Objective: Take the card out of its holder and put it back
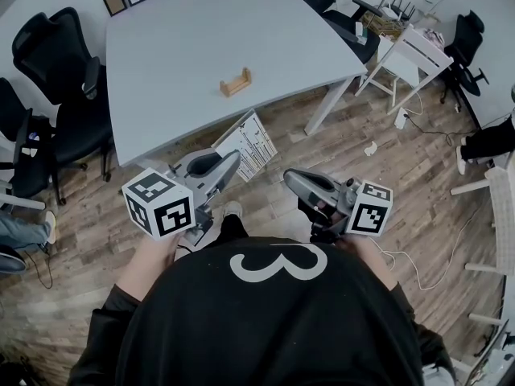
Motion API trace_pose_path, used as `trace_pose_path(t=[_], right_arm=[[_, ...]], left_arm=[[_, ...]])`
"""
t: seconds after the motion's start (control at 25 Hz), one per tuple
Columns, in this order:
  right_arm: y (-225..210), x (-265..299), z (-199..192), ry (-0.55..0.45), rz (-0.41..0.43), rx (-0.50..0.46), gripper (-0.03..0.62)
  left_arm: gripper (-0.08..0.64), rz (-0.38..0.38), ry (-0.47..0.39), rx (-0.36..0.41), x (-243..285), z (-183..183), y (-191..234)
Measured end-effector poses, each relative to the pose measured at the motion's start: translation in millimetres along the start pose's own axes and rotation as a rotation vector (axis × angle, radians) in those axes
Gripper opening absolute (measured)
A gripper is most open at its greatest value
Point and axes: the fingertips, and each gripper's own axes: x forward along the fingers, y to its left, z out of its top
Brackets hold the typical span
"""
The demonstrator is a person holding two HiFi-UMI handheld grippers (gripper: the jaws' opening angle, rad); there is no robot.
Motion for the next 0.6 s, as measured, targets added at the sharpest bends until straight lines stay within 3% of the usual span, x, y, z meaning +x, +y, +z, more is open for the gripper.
trace_pose_path(t=[0.6], right_arm=[[-2.8,-1.8,-4.4,-0.007,0.010,0.007,0.009]], left_arm=[[0.025,0.005,-0.010,-0.013,0.9,-0.7,2.2]])
